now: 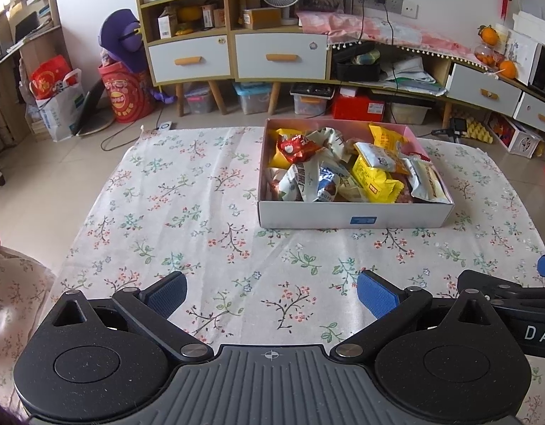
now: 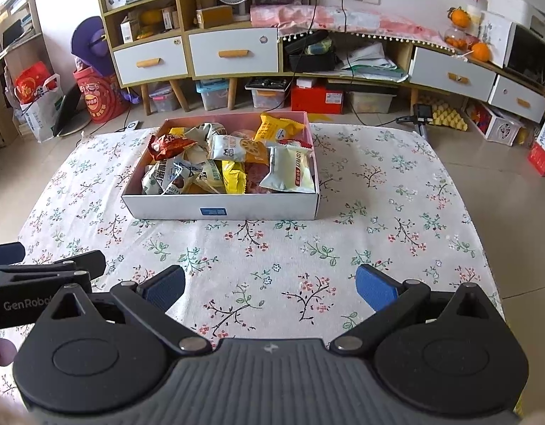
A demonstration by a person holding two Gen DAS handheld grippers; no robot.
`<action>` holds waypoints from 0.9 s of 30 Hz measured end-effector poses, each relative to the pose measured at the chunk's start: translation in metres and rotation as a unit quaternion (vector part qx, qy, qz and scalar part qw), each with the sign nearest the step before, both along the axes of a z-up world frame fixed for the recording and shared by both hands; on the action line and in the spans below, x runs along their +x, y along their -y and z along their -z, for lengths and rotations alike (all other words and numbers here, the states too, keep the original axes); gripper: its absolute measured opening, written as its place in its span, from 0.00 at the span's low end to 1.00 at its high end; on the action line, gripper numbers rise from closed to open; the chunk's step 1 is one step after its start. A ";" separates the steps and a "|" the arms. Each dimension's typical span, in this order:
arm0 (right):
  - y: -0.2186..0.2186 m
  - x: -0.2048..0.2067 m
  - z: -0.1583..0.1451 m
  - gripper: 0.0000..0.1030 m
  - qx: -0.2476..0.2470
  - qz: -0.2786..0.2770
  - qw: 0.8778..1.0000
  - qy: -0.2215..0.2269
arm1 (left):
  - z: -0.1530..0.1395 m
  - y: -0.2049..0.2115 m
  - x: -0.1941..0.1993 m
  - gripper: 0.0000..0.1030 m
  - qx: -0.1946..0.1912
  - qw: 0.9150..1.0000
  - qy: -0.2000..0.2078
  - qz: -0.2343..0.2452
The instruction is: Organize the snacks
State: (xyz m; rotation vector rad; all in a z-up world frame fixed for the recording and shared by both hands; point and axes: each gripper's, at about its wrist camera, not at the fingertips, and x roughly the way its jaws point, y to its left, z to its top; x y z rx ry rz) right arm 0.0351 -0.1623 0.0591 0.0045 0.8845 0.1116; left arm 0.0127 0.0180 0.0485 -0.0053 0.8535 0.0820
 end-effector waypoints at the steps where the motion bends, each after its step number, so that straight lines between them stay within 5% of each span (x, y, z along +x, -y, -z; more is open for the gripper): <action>1: 0.000 0.000 0.000 1.00 0.000 0.000 1.000 0.000 | 0.000 0.000 0.000 1.00 0.000 1.000 0.000 0.000; 27: 0.001 0.002 0.004 1.00 -0.002 0.002 1.000 -0.008 | 0.000 0.000 -0.001 1.00 0.009 1.000 -0.003 0.009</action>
